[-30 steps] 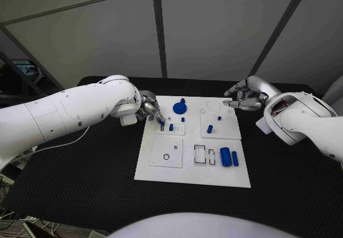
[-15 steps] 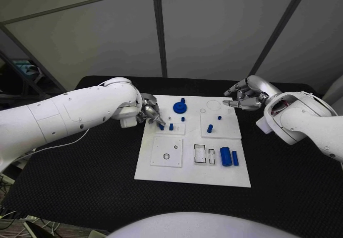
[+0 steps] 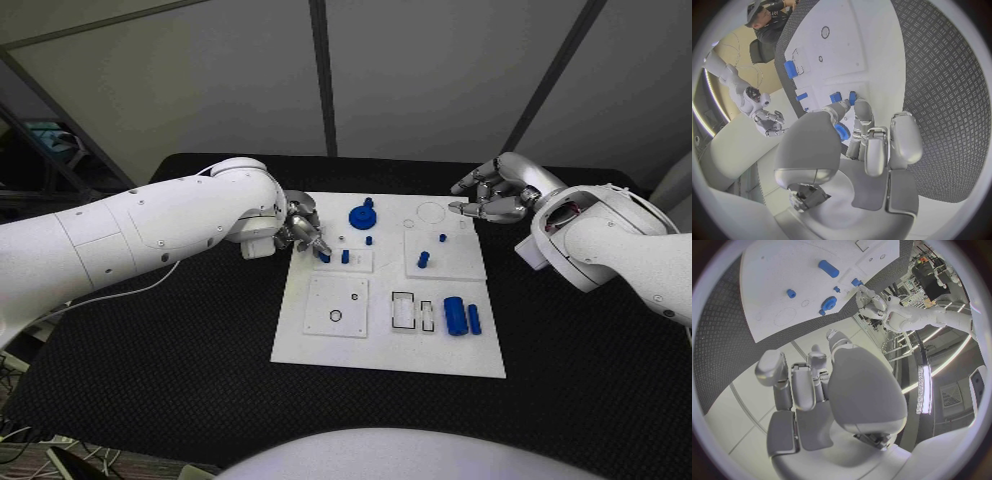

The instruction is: Assemble the parts on the task board

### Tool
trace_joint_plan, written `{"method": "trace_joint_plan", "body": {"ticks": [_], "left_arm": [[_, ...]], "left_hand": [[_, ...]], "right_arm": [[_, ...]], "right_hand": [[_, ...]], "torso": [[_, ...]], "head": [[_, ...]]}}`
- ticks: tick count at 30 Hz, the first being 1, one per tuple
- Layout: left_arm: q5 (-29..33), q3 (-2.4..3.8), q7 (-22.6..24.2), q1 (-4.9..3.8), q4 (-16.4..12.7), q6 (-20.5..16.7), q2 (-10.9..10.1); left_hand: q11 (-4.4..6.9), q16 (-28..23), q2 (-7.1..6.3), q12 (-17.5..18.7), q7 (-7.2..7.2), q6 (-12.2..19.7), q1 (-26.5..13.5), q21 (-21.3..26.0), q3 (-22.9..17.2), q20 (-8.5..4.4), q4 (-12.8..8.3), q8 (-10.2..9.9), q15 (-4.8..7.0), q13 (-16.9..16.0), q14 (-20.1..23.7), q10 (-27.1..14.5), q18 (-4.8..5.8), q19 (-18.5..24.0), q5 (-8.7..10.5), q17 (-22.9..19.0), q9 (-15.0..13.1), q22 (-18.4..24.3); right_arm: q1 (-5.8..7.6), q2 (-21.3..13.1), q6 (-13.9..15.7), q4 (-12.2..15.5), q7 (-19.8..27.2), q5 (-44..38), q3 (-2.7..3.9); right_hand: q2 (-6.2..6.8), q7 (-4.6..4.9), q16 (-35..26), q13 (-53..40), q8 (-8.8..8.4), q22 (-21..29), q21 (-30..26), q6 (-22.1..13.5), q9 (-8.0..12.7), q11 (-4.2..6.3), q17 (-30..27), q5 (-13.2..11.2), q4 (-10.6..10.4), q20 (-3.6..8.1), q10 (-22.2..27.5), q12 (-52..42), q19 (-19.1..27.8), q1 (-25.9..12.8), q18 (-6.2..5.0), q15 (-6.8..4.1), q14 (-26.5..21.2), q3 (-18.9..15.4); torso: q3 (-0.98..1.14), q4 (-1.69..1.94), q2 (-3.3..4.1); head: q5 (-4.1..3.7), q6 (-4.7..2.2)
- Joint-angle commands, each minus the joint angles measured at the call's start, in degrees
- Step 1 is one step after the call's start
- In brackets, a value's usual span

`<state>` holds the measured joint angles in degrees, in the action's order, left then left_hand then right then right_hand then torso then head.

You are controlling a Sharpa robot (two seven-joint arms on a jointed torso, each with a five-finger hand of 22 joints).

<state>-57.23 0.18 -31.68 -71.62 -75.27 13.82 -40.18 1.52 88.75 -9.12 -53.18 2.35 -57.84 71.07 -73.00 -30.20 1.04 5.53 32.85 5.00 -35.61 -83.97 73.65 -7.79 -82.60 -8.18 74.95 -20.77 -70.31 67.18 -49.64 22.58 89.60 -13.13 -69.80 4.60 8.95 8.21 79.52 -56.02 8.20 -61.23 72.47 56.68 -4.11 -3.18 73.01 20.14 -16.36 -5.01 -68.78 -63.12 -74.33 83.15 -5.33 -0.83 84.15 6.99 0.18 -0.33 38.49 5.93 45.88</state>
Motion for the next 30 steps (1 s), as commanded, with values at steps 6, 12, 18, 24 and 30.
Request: {"method": "trace_joint_plan", "body": {"ticks": [6,12,18,24,30], "left_arm": [[-1.3,-0.1,-1.15,0.07,0.02,1.5,0.25],[-1.33,-0.29,-1.3,0.08,0.16,2.35,0.58],[-1.05,-0.55,-1.69,0.08,0.46,3.36,0.94],[-0.95,-0.64,-2.2,0.09,0.85,3.73,1.2],[-0.93,-0.66,-2.51,0.09,1.24,3.65,1.45]], "left_hand": [[0.59,0.31,-0.01,-0.34,-0.08,-0.38,-0.03,-0.15,-7.65,0.0,-7.28,0.18,0.3,-0.16,-5.58,1.17,3.18,-0.34,-0.23,13.47,-0.09,-0.02],[0.66,0.31,-0.19,-1.02,-0.22,-0.55,-0.82,-0.26,-8.02,-0.03,-7.15,0.25,0.33,-1.13,-5.58,1.71,3.21,-0.43,-0.24,13.48,-0.27,-0.19],[1.2,0.33,-0.41,-2.83,-1.1,-1.78,-4.31,-1.02,-7.16,-0.24,-5.67,0.6,0.64,-3.53,-5.59,3.22,3.42,-0.84,0.06,13.51,-0.74,-1.2],[1.55,0.36,0.02,-3.28,-1.55,-2.79,-6.97,-1.68,-5.32,-0.51,-4.09,0.52,0.95,-4.22,-5.61,3.56,3.6,-1.18,0.13,13.56,-0.86,-2.05],[1.65,0.36,0.26,-3.6,-1.68,-3.23,-7.95,-1.99,-4.35,-0.64,-3.54,0.34,1.05,-4.77,-5.61,3.77,3.69,-1.34,0.17,13.56,-0.86,-2.46]], "right_arm": [[0.08,0.05,-0.3,0.05,0.54,0.08,0.04],[0.08,0.05,-0.29,0.07,0.52,0.08,0.04],[0.08,-0.01,-0.29,0.13,0.49,0.08,0.04],[0.08,-0.11,-0.33,0.17,0.48,0.08,0.04],[0.08,-0.14,-0.35,0.2,0.49,0.08,0.04]], "right_hand": [[-0.51,-0.12,-0.19,0.06,0.32,0.06,-0.2,0.01,0.1,0.12,-0.06,0.0,0.08,0.02,0.24,0.07,0.16,-0.24,-0.71,-0.4,1.99,0.42],[-0.51,-0.12,-0.19,0.06,0.32,0.06,-0.2,0.01,0.1,0.12,-0.06,0.0,0.08,0.02,0.24,0.07,0.16,-0.24,-0.71,-0.4,1.99,0.42],[-0.51,-0.12,-0.19,0.06,0.32,0.06,-0.2,0.01,0.1,0.12,-0.06,0.0,0.08,0.02,0.24,0.07,0.16,-0.24,-0.71,-0.4,1.99,0.42],[-0.54,-0.1,-0.23,0.08,0.33,0.05,-0.23,-0.03,0.11,0.12,-0.06,-0.02,0.14,0.03,0.25,0.05,0.09,-0.14,-0.7,-0.4,2.01,0.56],[-0.53,-0.1,-0.24,0.11,0.33,0.06,-0.24,-0.03,0.11,0.12,-0.06,-0.02,0.13,0.03,0.27,0.07,0.1,-0.16,-0.7,-0.4,2.01,0.55]], "torso": [[0.01,-0.04,0.06],[0.02,-0.04,0.06],[0.03,-0.07,0.06],[0.0,-0.03,0.02],[0.01,-0.03,0.0]], "head": [[0.1,0.12],[0.1,0.27],[-0.03,0.42],[-0.17,0.47],[-0.21,0.5]]}}
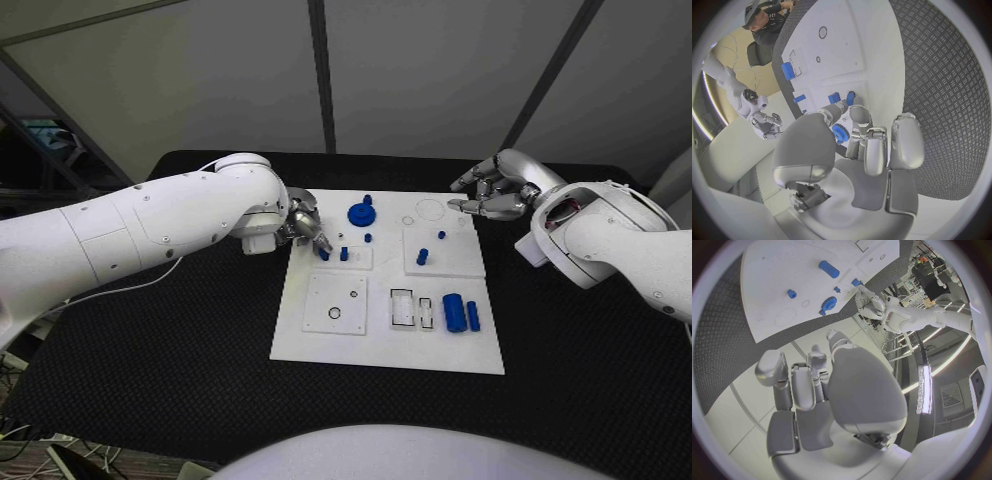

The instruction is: Assemble the parts on the task board

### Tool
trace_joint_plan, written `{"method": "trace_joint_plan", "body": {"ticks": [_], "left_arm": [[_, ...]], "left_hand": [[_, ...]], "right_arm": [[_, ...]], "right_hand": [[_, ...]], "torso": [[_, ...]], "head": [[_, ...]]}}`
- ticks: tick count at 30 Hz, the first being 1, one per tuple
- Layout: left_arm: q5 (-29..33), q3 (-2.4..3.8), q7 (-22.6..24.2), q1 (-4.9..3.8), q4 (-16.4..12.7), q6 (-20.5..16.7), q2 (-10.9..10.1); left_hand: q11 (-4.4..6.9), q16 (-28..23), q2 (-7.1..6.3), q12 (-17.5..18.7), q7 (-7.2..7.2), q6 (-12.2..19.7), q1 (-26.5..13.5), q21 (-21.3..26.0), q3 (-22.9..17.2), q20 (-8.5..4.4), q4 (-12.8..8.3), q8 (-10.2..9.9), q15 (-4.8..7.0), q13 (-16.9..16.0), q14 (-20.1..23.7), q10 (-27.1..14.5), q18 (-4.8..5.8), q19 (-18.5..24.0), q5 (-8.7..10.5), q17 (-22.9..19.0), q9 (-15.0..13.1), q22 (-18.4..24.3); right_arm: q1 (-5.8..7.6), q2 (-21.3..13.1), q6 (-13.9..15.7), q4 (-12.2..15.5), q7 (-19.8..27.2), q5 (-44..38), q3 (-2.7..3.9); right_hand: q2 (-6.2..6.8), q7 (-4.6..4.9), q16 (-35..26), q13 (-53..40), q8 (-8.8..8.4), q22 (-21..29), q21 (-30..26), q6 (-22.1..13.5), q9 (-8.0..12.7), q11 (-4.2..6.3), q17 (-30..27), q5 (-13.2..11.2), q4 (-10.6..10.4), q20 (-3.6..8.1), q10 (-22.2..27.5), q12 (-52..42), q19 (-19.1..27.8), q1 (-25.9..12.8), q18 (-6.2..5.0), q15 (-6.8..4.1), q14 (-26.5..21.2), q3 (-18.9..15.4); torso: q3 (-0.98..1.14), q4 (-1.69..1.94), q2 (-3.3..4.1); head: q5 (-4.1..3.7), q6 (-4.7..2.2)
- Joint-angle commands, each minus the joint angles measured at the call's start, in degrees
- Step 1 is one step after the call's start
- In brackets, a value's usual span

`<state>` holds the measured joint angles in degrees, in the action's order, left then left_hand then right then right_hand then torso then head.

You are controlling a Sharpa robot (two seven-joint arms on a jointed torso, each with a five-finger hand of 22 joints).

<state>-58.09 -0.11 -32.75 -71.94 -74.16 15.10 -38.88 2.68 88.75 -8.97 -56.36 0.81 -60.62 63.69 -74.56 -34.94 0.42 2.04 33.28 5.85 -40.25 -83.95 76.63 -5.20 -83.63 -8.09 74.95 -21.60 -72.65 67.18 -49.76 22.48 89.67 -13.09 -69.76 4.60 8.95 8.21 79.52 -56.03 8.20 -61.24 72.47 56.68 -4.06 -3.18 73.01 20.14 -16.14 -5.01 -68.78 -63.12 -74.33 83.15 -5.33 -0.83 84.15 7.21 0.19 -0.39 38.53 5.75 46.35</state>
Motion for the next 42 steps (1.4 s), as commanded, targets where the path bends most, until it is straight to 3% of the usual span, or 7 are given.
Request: {"method": "trace_joint_plan", "body": {"ticks": [1,26,35,42], "left_arm": [[-0.07,-0.37,-1.47,0.41,0.2,2.32,0.21],[-0.08,-0.36,-2.37,0.41,1.19,1.78,0.81],[-0.09,-0.28,-1.95,0.42,0.45,-0.16,-0.11],[-0.09,0.14,-1.01,0.42,-0.38,-3.1,-1.04]], "left_hand": [[0.51,0.36,0.12,-0.48,-0.15,-0.53,-0.72,-0.46,0.59,-0.04,0.02,-0.12,0.22,-0.24,-5.63,0.83,1.11,-0.32,0.09,13.57,-0.04,-0.17],[0.71,0.39,1.46,-1.56,-0.37,-2.64,-5.46,-1.31,10.03,-0.35,4.01,-1.52,0.47,-2.52,-5.65,1.57,1.37,-0.79,0.26,13.65,0.05,-1.53],[0.57,0.38,0.47,-1.37,-0.21,-2.99,-8.54,-0.97,16.99,-0.27,7.02,-2.16,0.36,-2.64,-5.65,1.39,1.3,-0.67,0.3,13.64,0.07,-1.37],[0.47,0.37,1.15,-0.14,-0.09,-2.48,-8.45,0.06,21.8,-0.25,8.98,-2.5,0.33,-1.1,-5.64,0.45,1.05,-0.32,0.16,13.62,-0.03,-0.49]], "right_arm": [[0.08,-0.03,-0.25,0.14,0.45,0.04,0.04],[0.09,-0.16,-0.22,0.23,0.45,0.04,0.04],[0.08,-0.21,-0.17,0.18,0.51,0.04,0.04],[0.08,-0.19,-0.15,0.07,0.56,0.04,0.04]], "right_hand": [[-0.53,-0.1,-0.25,0.15,0.33,0.09,-0.25,-0.03,0.05,0.11,-0.07,-0.02,-0.09,0.03,0.29,0.09,0.1,-0.17,-0.7,-0.4,2.01,0.34],[-0.51,-0.09,-0.3,0.2,0.34,0.12,-0.29,-0.04,0.06,0.1,-0.13,-0.04,-0.13,0.04,0.32,0.12,0.1,-0.23,-0.71,-0.4,2.0,0.34],[-0.51,-0.09,-0.3,0.2,0.34,0.12,-0.29,-0.04,0.06,0.1,-0.13,-0.04,-0.13,0.04,0.32,0.12,0.1,-0.23,-0.71,-0.4,2.0,0.34],[-0.51,-0.09,-0.3,0.2,0.34,0.12,-0.29,-0.04,0.06,0.1,-0.13,-0.04,-0.13,0.04,0.32,0.12,0.1,-0.23,-0.71,-0.4,2.0,0.34]], "torso": [[0.0,0.02,-0.04],[-0.02,0.06,-0.04],[-0.03,0.07,-0.05],[-0.03,0.11,-0.04]], "head": [[-0.02,0.02],[-0.3,-0.16],[-0.32,-0.2],[-0.33,-0.24]]}}
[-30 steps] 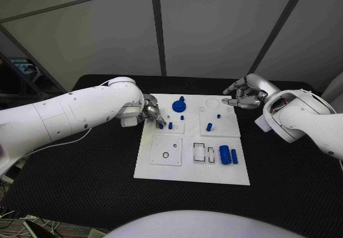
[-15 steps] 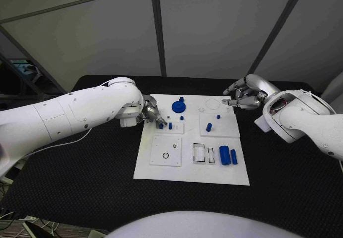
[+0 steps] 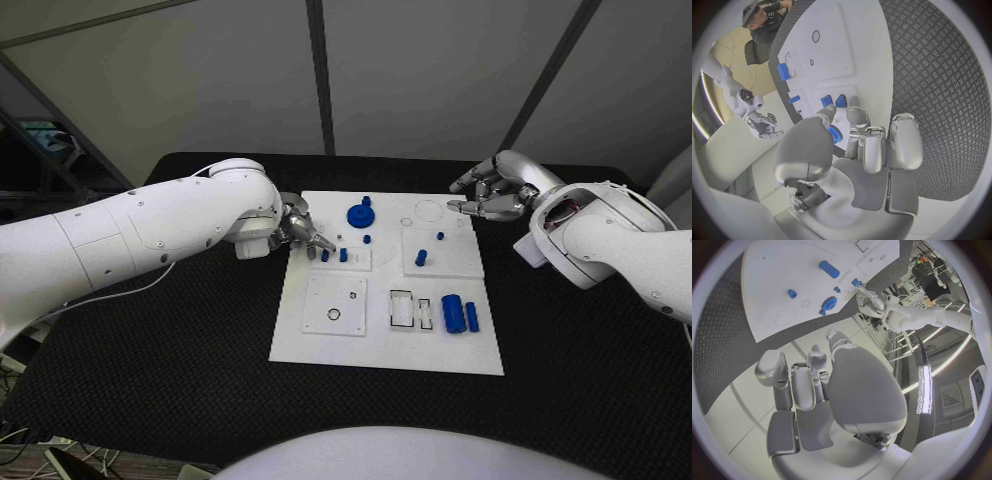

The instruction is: Assemble the parts on the task board

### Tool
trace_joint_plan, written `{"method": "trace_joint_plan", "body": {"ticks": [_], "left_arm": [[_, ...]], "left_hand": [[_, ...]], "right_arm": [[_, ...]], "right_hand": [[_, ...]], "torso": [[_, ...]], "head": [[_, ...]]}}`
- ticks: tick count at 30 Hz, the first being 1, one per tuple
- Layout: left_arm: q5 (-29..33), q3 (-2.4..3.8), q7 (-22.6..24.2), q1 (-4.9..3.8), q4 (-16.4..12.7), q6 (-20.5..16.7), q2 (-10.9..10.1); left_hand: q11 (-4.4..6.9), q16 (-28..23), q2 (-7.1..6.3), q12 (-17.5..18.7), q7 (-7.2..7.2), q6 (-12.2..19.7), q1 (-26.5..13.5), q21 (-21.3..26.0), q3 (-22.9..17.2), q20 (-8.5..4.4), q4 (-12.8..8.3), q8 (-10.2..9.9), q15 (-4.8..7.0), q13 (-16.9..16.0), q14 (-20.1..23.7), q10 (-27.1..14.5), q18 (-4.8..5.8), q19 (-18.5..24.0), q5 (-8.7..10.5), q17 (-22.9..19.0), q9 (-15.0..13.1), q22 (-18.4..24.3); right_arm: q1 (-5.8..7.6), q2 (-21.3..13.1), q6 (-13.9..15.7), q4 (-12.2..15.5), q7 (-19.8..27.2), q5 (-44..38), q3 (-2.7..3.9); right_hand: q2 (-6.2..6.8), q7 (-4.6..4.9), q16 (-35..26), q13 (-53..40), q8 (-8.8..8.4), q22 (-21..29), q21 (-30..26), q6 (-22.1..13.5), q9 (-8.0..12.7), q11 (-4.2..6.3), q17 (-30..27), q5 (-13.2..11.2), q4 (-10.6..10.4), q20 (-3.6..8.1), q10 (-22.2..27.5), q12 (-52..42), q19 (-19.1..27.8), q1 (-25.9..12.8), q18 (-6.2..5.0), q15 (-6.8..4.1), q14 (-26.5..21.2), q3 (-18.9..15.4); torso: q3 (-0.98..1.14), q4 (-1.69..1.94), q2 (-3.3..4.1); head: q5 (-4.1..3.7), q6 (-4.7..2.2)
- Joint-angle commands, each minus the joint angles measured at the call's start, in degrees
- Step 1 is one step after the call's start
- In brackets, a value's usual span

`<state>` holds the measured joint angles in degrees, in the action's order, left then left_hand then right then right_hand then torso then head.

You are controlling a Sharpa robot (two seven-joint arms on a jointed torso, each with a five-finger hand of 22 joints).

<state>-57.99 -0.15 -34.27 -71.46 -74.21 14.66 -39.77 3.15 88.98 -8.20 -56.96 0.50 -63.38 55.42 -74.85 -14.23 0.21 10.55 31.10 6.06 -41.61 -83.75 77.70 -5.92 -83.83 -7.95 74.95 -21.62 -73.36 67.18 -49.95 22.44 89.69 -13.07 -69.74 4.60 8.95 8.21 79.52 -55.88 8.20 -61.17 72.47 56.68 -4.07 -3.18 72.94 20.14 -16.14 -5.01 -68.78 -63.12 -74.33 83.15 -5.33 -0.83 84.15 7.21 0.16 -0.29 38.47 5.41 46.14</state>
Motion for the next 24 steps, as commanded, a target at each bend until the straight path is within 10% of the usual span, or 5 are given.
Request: {"method": "trace_joint_plan", "body": {"ticks": [1,12,18,24], "left_arm": [[-0.19,0.28,0.83,-0.06,-0.4,-3.31,-0.22],[7.04,1.36,9.33,-0.05,-0.87,-12.28,-1.32],[6.02,1.35,18.42,-0.03,-1.09,-17.29,-0.97],[-5.99,1.07,30.64,0.84,-1.67,-25.26,0.39]], "left_hand": [[-0.03,0.13,0.55,0.72,0.25,0.41,-0.13,0.54,1.78,-0.04,0.83,-0.35,0.1,0.6,-5.83,-0.83,1.73,-0.06,0.01,13.6,-0.05,0.39],[-2.72,-0.66,1.43,8.76,3.29,8.18,5.07,7.78,8.33,1.33,2.64,-2.87,-1.94,10.52,-5.43,-9.05,0.27,2.93,-0.26,12.37,0.81,7.15],[-7.51,-35.29,2.63,16.23,7.94,15.82,14.19,36.37,9.36,5.25,0.05,-6.41,-6.6,15.51,17.07,-22.25,-3.7,18.64,-0.27,-29.38,4.46,31.51],[-8.43,-42.18,2.17,21.46,8.2,14.66,24.42,43.31,5.25,6.88,-4.87,-7.53,-7.37,21.48,22.43,-25.81,-4.37,21.89,-0.4,-36.64,7.67,35.94]], "right_arm": [[0.08,0.02,-0.11,0.03,0.55,0.01,0.04],[0.07,0.04,-0.03,-0.11,0.59,0.01,0.04],[0.08,-0.02,-0.03,-0.07,0.56,0.01,0.04],[0.08,-0.02,-0.07,0.0,0.63,0.11,0.04]], "right_hand": [[-0.51,-0.09,-0.3,0.06,0.34,0.05,-0.29,-0.04,0.08,0.1,-0.06,-0.04,-0.13,0.03,0.32,0.12,0.1,-0.23,-0.7,-0.4,2.0,0.34],[-0.46,-0.08,-0.32,0.08,0.34,0.15,-0.37,-0.08,0.08,0.09,-0.06,-0.06,-0.18,0.03,0.32,0.12,0.12,-0.35,-0.71,-0.39,2.0,0.33],[-0.46,-0.08,-0.32,0.08,0.34,0.15,-0.37,-0.08,0.08,0.09,-0.06,-0.06,-0.18,0.03,0.32,0.12,0.12,-0.35,-0.71,-0.39,2.0,0.33],[-0.45,-0.08,-0.52,0.91,0.34,0.57,-0.64,-0.09,0.09,0.09,-0.35,-0.06,-0.19,0.03,0.85,0.76,0.33,-0.39,-0.8,-0.38,1.94,0.34]], "torso": [[-0.01,0.0,0.02],[0.08,-0.04,0.05],[0.08,0.0,0.03],[0.07,-0.18,0.09]], "head": [[0.0,-0.04],[-0.07,-0.3],[-0.47,-0.67],[-0.86,-1.03]]}}
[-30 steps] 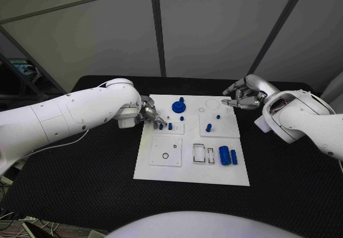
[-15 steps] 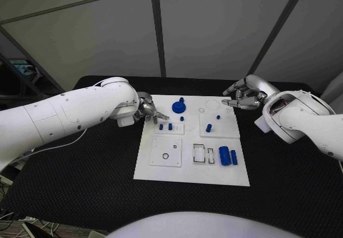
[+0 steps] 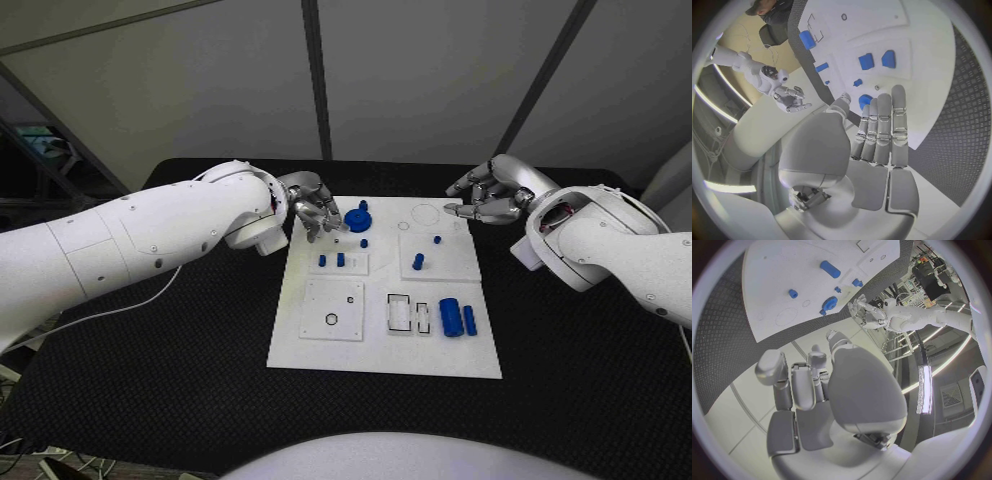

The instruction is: Assemble the parts on the task board

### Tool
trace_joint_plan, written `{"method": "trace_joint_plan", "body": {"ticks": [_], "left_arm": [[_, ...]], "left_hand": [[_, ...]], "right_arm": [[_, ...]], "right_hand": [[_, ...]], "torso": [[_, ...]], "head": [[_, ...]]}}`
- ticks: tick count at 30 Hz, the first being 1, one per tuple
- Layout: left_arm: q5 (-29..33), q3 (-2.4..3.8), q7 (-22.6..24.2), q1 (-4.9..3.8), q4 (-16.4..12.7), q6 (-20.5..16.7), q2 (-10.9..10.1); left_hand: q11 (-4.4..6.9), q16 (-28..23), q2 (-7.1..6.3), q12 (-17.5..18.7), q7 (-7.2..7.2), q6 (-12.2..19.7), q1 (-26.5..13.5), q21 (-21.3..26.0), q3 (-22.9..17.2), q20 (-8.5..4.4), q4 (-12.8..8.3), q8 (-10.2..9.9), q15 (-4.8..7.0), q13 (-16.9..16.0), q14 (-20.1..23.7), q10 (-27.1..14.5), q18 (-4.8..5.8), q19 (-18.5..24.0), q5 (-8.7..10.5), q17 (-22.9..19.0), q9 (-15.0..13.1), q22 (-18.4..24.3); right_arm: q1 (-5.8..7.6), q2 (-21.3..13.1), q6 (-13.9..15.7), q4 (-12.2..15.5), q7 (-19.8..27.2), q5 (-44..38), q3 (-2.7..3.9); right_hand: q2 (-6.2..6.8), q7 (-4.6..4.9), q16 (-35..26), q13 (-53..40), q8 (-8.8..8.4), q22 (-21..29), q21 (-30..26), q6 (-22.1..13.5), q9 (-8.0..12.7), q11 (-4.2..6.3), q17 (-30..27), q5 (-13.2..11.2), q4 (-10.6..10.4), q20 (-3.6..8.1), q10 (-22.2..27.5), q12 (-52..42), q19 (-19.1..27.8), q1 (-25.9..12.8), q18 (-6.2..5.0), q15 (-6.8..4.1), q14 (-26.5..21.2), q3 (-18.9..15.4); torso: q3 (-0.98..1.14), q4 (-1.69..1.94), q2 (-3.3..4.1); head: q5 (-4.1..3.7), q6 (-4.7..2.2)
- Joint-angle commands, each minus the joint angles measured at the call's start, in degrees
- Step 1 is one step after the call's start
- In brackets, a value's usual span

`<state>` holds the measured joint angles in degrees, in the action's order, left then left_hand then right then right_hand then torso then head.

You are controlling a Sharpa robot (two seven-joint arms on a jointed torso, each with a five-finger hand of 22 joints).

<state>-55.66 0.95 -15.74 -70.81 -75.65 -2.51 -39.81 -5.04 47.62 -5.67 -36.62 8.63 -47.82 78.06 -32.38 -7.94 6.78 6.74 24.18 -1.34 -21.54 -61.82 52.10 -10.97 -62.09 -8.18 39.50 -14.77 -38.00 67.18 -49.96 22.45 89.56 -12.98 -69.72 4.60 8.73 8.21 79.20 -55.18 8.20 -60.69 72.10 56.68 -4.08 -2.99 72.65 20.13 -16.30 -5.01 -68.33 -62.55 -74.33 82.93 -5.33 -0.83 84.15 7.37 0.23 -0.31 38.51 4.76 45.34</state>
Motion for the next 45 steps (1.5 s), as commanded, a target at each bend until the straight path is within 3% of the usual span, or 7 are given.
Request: {"method": "trace_joint_plan", "body": {"ticks": [1,3,7,11,17,25,45], "left_arm": [[-9.75,-0.08,13.43,0.3,-0.18,-9.11,0.71],[-13.26,-0.26,16.16,0.56,0.15,-11.21,1.5],[-19.62,-1.46,18.93,0.82,1.54,-13.19,3.4],[-24.61,-2.5,19.31,0.91,3.01,-12.33,5.19],[-29.07,-3.23,19.02,1.04,4.89,-10.5,6.84],[-32.55,-3.47,18.59,1.22,6.62,-6.94,8.09],[-33.58,-3.5,18.05,2.03,8.83,-4.37,9.62]], "left_hand": [[-0.31,-1.2,-0.58,1.96,0.09,-1.27,2.75,1.2,-2.07,0.33,-1.53,-1.11,-0.02,2.5,0.58,-0.04,0.62,0.08,-0.2,-1.95,1.52,0.83],[-0.39,-1.73,-1.77,4.16,-0.14,-2.4,4.13,1.7,-5.14,0.39,-2.42,-2.88,0.09,5.7,0.2,1.12,0.78,-0.39,-0.2,-4.03,3.72,1.14],[-0.52,-1.84,-3.74,6.95,-0.17,-3.08,4.71,1.65,-8.33,0.21,-3.71,-5.15,0.05,9.24,-0.09,0.6,0.74,-0.58,0.08,-6.08,6.14,0.87],[-0.78,-0.38,-4.9,8.45,-0.63,-4.13,4.11,0.86,-9.54,0.27,-4.38,-6.39,-0.13,11.53,-1.37,0.17,0.69,-1.48,0.69,-6.83,7.58,0.2],[-0.26,4.47,-5.7,9.03,-1.21,-6.29,3.04,-1.67,-10.58,-0.15,-5.22,-7.71,0.35,14.01,-4.17,1.15,0.55,-4.06,0.88,-6.49,9.26,-1.67],[0.11,11.21,-6.4,9.21,-1.3,-8.7,1.08,-4.71,-11.27,-0.46,-5.63,-8.97,0.62,16.11,-6.55,3.14,0.58,-5.83,0.83,-4.27,10.65,-4.44],[0.25,16.09,-5.45,10.8,-1.02,-11.03,1.47,-6.75,-14.55,-0.59,-6.65,-10.12,0.82,17.79,-8.12,4.89,0.56,-5.73,0.74,-1.09,10.95,-6.9]], "right_arm": [[0.08,-0.02,-0.08,0.15,0.55,0.11,0.04],[0.08,0.0,-0.09,0.19,0.58,0.13,0.04],[0.08,0.1,-0.09,0.2,0.63,0.15,0.04],[0.08,0.21,-0.09,0.27,0.68,0.16,0.04],[0.08,0.35,-0.1,0.25,0.75,0.16,0.04],[0.08,0.56,-0.12,0.2,0.82,0.05,0.03],[0.07,0.6,-0.27,0.32,0.73,-0.05,0.03]], "right_hand": [[-0.22,-0.08,-0.2,0.21,0.34,0.09,-0.27,-0.08,0.09,-0.11,-0.05,-0.06,-0.03,0.03,0.4,0.19,0.33,-0.16,-0.8,-0.38,1.94,0.18],[-0.23,-0.09,-0.25,0.57,0.36,0.16,-0.33,-0.08,0.09,-0.1,-0.11,-0.04,-0.01,0.03,0.67,0.5,0.35,-0.13,-0.81,-0.39,1.93,0.23],[-0.22,-0.1,-0.34,1.91,0.38,0.41,-0.53,-0.1,0.1,-0.08,-0.17,-0.01,0.04,0.03,1.58,1.63,0.44,-0.05,-0.86,-0.4,1.92,0.37],[-0.2,-0.1,-0.43,3.45,0.4,0.58,-0.69,-0.13,0.1,-0.06,-0.23,0.02,0.06,0.05,2.57,2.93,0.48,0.04,-0.88,-0.41,1.91,0.53],[-0.08,-0.11,-0.97,8.05,0.47,1.54,-1.47,-0.23,0.11,-0.04,-0.78,0.07,0.04,0.09,5.03,6.85,0.82,0.17,-1.05,-0.45,1.8,1.04],[0.02,-0.12,-1.46,10.51,0.52,2.22,-2.03,-0.3,0.12,-0.01,-1.29,0.17,0.03,0.12,6.04,8.93,1.06,0.23,-1.16,-0.48,1.68,1.39],[0.04,-0.12,-1.58,10.96,0.54,2.4,-2.2,-0.32,0.12,0.0,-1.38,0.3,0.04,0.13,6.04,9.28,1.09,0.3,-1.19,-0.49,1.66,1.57]], "torso": [[0.03,-0.18,0.06],[0.01,-0.08,0.02],[0.01,-0.1,0.03],[0.01,-0.18,0.16],[-0.05,-0.19,0.19],[-0.04,-0.17,0.17],[-0.01,-0.15,0.17]], "head": [[-0.25,-0.28],[-0.49,-0.37],[-0.8,-0.55],[-0.89,-0.75],[-1.08,-0.8],[-1.08,-0.63],[-1.38,-0.44]]}}
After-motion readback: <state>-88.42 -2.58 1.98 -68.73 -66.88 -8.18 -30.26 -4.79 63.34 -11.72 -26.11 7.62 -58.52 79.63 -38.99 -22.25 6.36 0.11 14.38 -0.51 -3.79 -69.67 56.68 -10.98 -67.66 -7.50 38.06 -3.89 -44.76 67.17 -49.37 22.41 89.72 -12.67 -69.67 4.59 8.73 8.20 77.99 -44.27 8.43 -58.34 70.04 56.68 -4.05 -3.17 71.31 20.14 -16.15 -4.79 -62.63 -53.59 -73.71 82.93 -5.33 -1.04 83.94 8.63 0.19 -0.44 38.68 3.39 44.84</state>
